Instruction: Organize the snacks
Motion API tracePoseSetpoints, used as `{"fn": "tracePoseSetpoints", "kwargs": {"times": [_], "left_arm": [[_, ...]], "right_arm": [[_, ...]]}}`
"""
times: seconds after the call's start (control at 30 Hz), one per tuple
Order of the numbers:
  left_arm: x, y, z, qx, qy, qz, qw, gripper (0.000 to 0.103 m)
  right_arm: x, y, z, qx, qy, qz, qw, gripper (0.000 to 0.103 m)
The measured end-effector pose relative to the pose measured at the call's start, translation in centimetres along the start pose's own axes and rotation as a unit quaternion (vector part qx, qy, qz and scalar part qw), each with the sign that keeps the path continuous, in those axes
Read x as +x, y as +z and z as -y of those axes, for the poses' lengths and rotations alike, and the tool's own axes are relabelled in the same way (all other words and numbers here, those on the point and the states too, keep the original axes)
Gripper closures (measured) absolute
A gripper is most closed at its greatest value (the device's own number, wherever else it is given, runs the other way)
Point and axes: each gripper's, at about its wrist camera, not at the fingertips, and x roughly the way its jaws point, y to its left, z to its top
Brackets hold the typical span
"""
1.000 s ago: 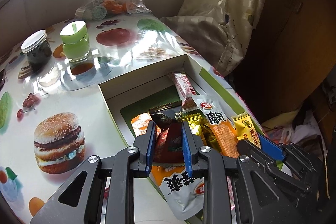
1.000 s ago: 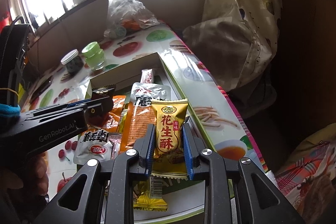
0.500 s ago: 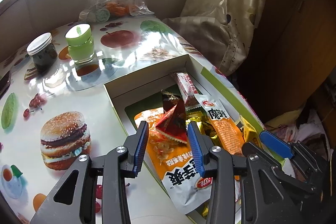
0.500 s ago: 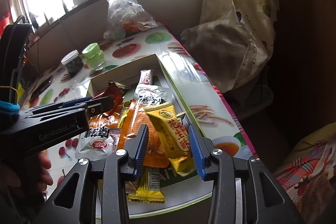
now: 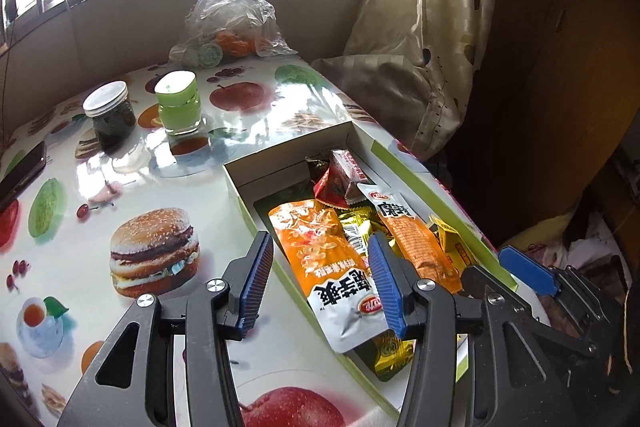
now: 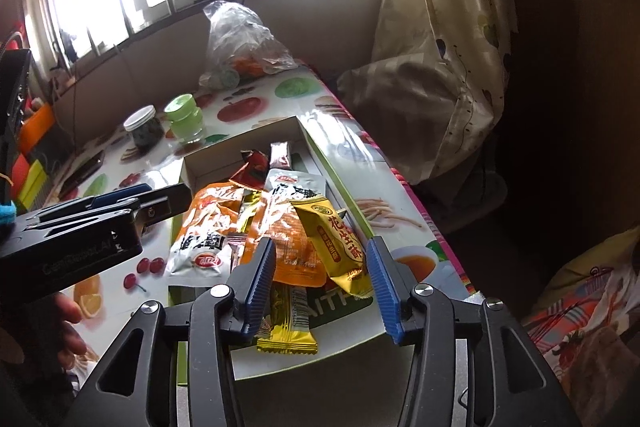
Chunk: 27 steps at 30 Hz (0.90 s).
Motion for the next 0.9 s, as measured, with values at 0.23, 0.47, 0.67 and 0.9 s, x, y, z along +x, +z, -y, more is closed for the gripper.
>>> {"fn": "tracePoseSetpoints", "kwargs": {"times": [0.23, 0.47, 0.67, 0.9], "left_arm": [[-2.7, -2.9, 0.0, 0.017, 0.014, 0.008, 0.9997, 0.052], [-3.1, -7.0, -0.8, 0.02, 0.026, -0.016, 0.9993, 0.052], [-3.1, -9.8, -1.6, 0.017, 0.033, -0.033, 0.9988, 0.052], [-2.8, -12.0, -1.5, 0.01, 0.024, -0.055, 0.9982, 0.052]], "right_arm": [[-2.2, -1.9, -0.7, 0.0, -0.013, 0.005, 1.0, 0.054], [-3.3, -4.7, -1.6, -0.015, -0.026, -0.004, 1.0, 0.052], [-3.6, -6.9, -1.8, -0.014, -0.046, -0.012, 0.999, 0.051], [-3.2, -9.2, -2.3, -0.019, -0.061, -0.031, 0.998, 0.05]]}}
